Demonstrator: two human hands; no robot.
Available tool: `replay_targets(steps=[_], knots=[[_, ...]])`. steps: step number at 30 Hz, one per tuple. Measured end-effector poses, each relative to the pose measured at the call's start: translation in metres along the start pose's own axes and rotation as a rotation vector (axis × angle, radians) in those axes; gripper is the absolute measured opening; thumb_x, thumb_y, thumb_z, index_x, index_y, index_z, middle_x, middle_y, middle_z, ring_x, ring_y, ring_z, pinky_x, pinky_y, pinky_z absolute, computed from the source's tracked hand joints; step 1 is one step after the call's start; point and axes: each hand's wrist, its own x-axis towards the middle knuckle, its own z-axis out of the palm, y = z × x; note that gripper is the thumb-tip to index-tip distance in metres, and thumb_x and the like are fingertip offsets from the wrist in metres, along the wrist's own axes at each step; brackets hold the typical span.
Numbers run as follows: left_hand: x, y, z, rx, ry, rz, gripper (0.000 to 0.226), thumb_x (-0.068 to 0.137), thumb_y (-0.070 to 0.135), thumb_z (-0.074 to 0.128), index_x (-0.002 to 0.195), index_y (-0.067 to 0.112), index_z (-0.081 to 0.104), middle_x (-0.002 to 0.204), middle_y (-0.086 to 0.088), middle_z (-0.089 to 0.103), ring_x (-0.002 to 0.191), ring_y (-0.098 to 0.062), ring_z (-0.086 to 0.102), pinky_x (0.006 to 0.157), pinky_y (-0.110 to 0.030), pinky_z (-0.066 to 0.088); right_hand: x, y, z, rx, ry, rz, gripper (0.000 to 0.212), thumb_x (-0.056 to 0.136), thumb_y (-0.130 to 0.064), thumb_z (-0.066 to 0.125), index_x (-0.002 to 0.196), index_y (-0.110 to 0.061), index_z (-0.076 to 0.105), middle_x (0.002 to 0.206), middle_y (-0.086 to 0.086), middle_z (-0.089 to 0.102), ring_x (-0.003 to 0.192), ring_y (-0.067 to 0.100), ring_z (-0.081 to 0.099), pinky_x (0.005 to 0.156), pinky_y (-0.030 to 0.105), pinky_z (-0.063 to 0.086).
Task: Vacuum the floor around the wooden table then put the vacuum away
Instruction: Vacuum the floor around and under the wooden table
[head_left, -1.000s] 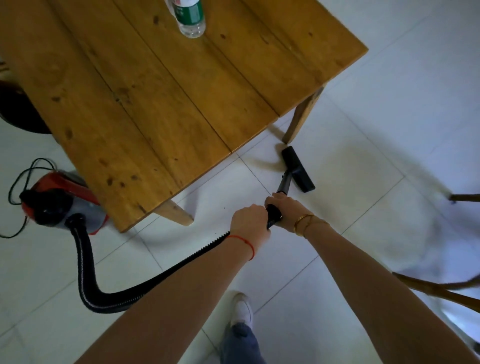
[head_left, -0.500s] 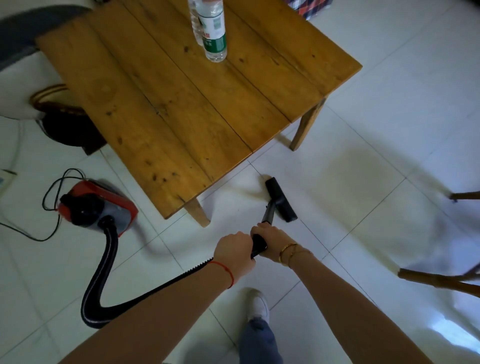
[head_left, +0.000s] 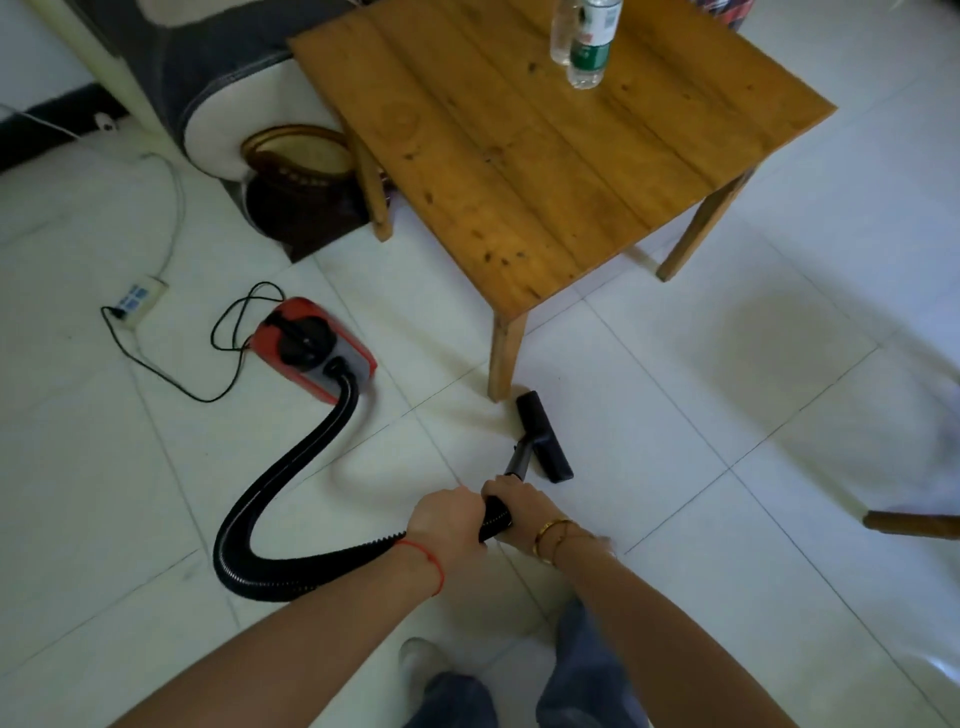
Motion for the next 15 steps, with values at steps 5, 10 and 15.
replay_targets(steps=[5, 10, 15], knots=[[-0.044, -0.054, 0.026, -0.038, 0.017, -0.054, 0.026, 0.086, 0.021, 0.053, 0.110, 0.013, 0.058, 0.105, -0.007, 0.060, 0.091, -0.023, 0.063, 0.067, -0.027, 0.044, 0.006, -0.061, 0.039, -0.018, -0.021, -0.070, 0.023, 0.084, -0.004, 0.057, 0.107, -0.006, 0.056, 0.115, 0.014, 0.056, 0.107, 0.029, 0.056, 0.096, 0.038, 0.045], [-0.073, -0.096, 0.044, -0.097, 0.037, -0.115, 0.028, 0.086, 0.022, 0.055, 0.111, 0.012, 0.059, 0.106, -0.007, 0.059, 0.092, -0.023, 0.063, 0.072, -0.029, 0.047, 0.017, -0.106, 0.064, -0.054, -0.046, -0.124, 0.022, 0.085, -0.003, 0.056, 0.107, -0.004, 0.057, 0.114, 0.015, 0.058, 0.106, 0.028, 0.057, 0.096, 0.037, 0.045], [-0.090, -0.130, 0.057, -0.160, 0.052, -0.170, 0.031, 0.086, 0.026, 0.056, 0.113, 0.012, 0.059, 0.106, -0.007, 0.061, 0.091, -0.022, 0.064, 0.073, -0.030, 0.049, 0.033, -0.140, 0.079, -0.089, -0.078, -0.169, 0.020, 0.085, -0.006, 0.059, 0.105, -0.007, 0.058, 0.112, 0.013, 0.059, 0.104, 0.027, 0.058, 0.095, 0.036, 0.045]])
